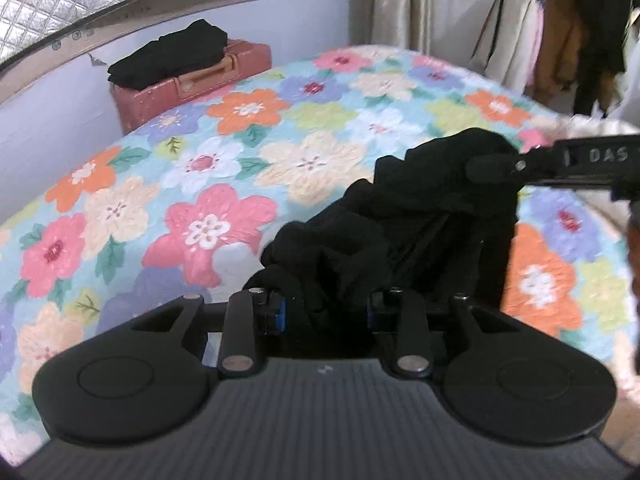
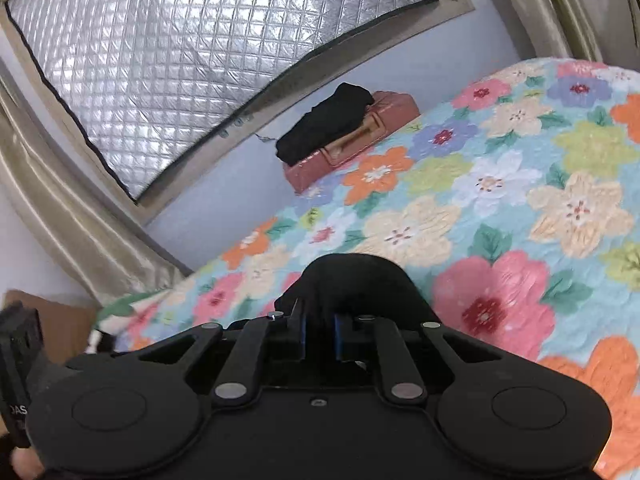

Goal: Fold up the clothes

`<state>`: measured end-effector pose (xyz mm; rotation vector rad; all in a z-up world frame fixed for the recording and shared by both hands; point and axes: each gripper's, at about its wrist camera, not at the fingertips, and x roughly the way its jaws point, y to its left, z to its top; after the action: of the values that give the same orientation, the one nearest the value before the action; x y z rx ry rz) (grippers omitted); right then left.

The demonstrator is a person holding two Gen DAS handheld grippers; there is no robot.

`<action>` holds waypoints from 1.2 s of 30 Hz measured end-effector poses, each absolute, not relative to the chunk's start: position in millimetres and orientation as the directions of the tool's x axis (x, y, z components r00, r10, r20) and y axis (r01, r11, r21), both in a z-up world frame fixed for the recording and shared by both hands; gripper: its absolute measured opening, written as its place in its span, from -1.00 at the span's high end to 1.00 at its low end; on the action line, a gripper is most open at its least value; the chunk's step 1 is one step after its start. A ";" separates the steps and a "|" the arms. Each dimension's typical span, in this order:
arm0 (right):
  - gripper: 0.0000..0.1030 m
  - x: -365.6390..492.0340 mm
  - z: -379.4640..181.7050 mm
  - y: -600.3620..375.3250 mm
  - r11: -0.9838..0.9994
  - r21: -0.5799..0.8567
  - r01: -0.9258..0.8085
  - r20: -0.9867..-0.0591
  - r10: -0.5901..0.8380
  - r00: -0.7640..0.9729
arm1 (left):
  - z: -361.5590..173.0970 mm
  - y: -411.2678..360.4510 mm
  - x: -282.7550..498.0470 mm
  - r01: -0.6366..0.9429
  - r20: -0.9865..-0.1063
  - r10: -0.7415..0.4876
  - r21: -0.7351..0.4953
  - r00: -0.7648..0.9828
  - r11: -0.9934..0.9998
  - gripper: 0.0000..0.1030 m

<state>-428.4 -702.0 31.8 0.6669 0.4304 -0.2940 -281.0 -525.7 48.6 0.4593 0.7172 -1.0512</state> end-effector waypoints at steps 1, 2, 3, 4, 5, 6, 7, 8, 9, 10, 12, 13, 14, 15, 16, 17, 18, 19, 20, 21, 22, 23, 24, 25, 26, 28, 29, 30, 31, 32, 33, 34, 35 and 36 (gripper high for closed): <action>0.79 -427.8 30.1 -702.2 0.770 0.493 0.406 -0.472 -0.155 0.868 | 43.5 -530.8 -279.2 0.897 -0.726 -0.613 0.014 0.312 0.441 0.46; 0.90 -428.4 28.7 -703.3 0.784 0.467 0.409 -0.462 -0.179 0.869 | 39.9 -534.1 -277.3 0.895 -0.725 -0.611 0.019 0.319 0.445 0.49; 0.90 -431.2 26.4 -708.0 0.776 0.473 0.417 -0.452 -0.192 0.871 | 37.1 -536.6 -275.1 0.893 -0.723 -0.609 0.026 0.327 0.449 0.51; 0.90 -434.6 23.9 -713.5 0.762 0.486 0.427 -0.445 -0.205 0.872 | 35.1 -538.6 -273.0 0.890 -0.715 -0.609 0.039 0.343 0.455 0.59; 0.90 -436.7 19.7 -720.9 0.743 0.506 0.437 -0.447 -0.208 0.870 | 34.4 -538.9 -272.0 0.886 -0.707 -0.608 0.057 0.360 0.459 0.59; 0.90 -437.6 15.8 -728.2 0.732 0.517 0.443 -0.452 -0.206 0.868 | 34.0 -538.7 -271.5 0.883 -0.699 -0.607 0.075 0.378 0.463 0.59; 0.90 -438.2 11.8 -735.3 0.727 0.516 0.453 -0.463 -0.207 0.862 | 33.5 -539.2 -270.4 0.880 -0.696 -0.601 0.092 0.392 0.466 0.59; 0.89 -437.1 8.2 -741.3 0.723 0.513 0.462 -0.483 -0.202 0.852 | 33.0 -539.9 -269.1 0.877 -0.696 -0.594 0.109 0.404 0.468 0.59; 0.89 -436.2 4.9 -745.9 0.716 0.522 0.464 -0.497 -0.187 0.847 | 33.2 -540.3 -266.7 0.874 -0.695 -0.590 0.116 0.411 0.473 0.59; 0.86 -435.3 1.6 -750.2 0.708 0.533 0.464 -0.509 -0.170 0.844 | 33.6 -540.4 -262.5 0.869 -0.692 -0.590 0.112 0.416 0.481 0.59; 0.80 -434.0 -1.0 -751.7 0.700 0.555 0.450 -0.514 -0.137 0.847 | 33.8 -542.0 -253.1 0.854 -0.684 -0.586 0.108 0.435 0.508 0.59; 0.79 -434.4 -2.4 -751.7 0.698 0.562 0.443 -0.514 -0.124 0.849 | 33.7 -543.5 -247.9 0.844 -0.681 -0.579 0.111 0.449 0.525 0.59; 0.66 -434.8 -3.9 -751.8 0.697 0.570 0.435 -0.515 -0.110 0.850 | 33.6 -544.6 -242.7 0.834 -0.678 -0.571 0.114 0.462 0.540 0.59; 0.29 -434.7 -7.7 -751.8 0.692 0.576 0.435 -0.520 -0.101 0.848 | 34.2 -544.5 -236.6 0.821 -0.672 -0.565 0.116 0.479 0.558 0.60; 0.07 -434.4 -12.2 -751.7 0.687 0.581 0.437 -0.525 -0.093 0.846 | 35.1 -544.5 -230.9 0.807 -0.664 -0.557 0.121 0.499 0.578 0.62; -0.20 -435.5 -16.0 -751.6 0.685 0.582 0.437 -0.532 -0.085 0.842 | 35.6 -544.5 -226.0 0.790 -0.657 -0.546 0.128 0.520 0.599 0.62; -0.22 -436.3 -19.3 -751.3 0.692 0.574 0.438 -0.548 -0.074 0.833 | 36.4 -543.4 -220.5 0.770 -0.650 -0.531 0.134 0.543 0.624 0.62; -0.22 -437.0 -22.5 -751.1 0.701 0.563 0.438 -0.565 -0.061 0.823 | 37.3 -541.5 -215.6 0.751 -0.646 -0.518 0.133 0.561 0.647 0.62; -0.24 -436.8 -25.6 -751.4 0.709 0.551 0.440 -0.585 -0.047 0.810 | 38.0 -539.3 -212.0 0.735 -0.642 -0.509 0.128 0.573 0.665 0.62; -0.25 -436.4 -28.8 -751.8 0.718 0.539 0.441 -0.606 -0.033 0.795 | 38.1 -537.0 -208.1 0.719 -0.640 -0.499 0.124 0.584 0.683 0.62; -0.26 -436.4 -32.5 -751.1 0.727 0.533 0.432 -0.621 -0.009 0.783 | 37.5 -535.3 -206.0 0.709 -0.638 -0.491 0.125 0.593 0.694 0.62; -0.29 -436.5 -36.4 -750.0 0.737 0.529 0.420 -0.635 0.016 0.772 | 36.8 -534.0 -204.6 0.701 -0.637 -0.484 0.128 0.600 0.701 0.62; -0.33 -435.1 -40.8 -747.5 0.745 0.523 0.414 -0.650 0.034 0.760 | 35.2 -532.9 -204.3 0.695 -0.635 -0.474 0.139 0.609 0.706 0.62; -0.35 -433.2 -45.4 -744.5 0.751 0.517 0.410 -0.664 0.050 0.746 | 33.1 -532.4 -205.1 0.690 -0.633 -0.466 0.153 0.618 0.708 0.62; -0.40 -431.4 -50.1 -741.5 0.758 0.511 0.405 -0.677 0.065 0.733 | 29.8 -531.8 -206.8 0.690 -0.636 -0.459 0.164 0.620 0.705 0.62; -0.51 -425.2 -60.4 -733.0 0.774 0.497 0.391 -0.707 0.101 0.700 | 22.4 -530.7 -211.1 0.695 -0.646 -0.448 0.183 0.618 0.696 0.62; -0.53 -419.9 -66.5 -726.9 0.788 0.484 0.380 -0.724 0.116 0.680 | 17.8 -530.0 -212.8 0.700 -0.657 -0.442 0.187 0.610 0.689 0.62; -0.54 -414.1 -72.5 -721.0 0.802 0.463 0.377 -0.741 0.117 0.661 | 13.2 -528.3 -214.9 0.704 -0.671 -0.435 0.187 0.601 0.685 0.62; -0.56 -409.1 -78.4 -715.7 0.814 0.439 0.380 -0.758 0.109 0.644 | 8.7 -526.1 -217.3 0.707 -0.685 -0.426 0.186 0.591 0.682 0.62; -0.62 -404.4 -81.6 -711.1 0.829 0.414 0.377 -0.766 0.093 0.636 | 5.1 -523.6 -218.5 0.710 -0.698 -0.419 0.182 0.581 0.680 0.62; -0.63 -399.9 -84.2 -706.6 0.843 0.387 0.372 -0.772 0.076 0.630 | 1.9 -520.9 -219.2 0.712 -0.711 -0.412 0.177 0.570 0.679 0.62; -0.62 -396.9 -84.0 -702.4 0.859 0.364 0.361 -0.768 0.057 0.638 | -0.4 -518.2 -220.0 0.714 -0.718 -0.408 0.176 0.564 0.677 0.62; -0.41 -394.5 -82.9 -699.1 0.872 0.342 0.351 -0.765 0.041 0.643 | -2.2 -515.6 -221.0 0.717 -0.723 -0.405 0.176 0.559 0.675 0.62; 0.08 -391.7 -81.1 -697.0 0.883 0.316 0.347 -0.773 0.027 0.634 | -2.7 -512.3 -221.5 0.718 -0.725 -0.403 0.180 0.559 0.672 0.62</action>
<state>-391.7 -697.0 -81.1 0.4677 0.8721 -0.1909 -221.5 -512.3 -2.7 0.4958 0.7045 -0.6935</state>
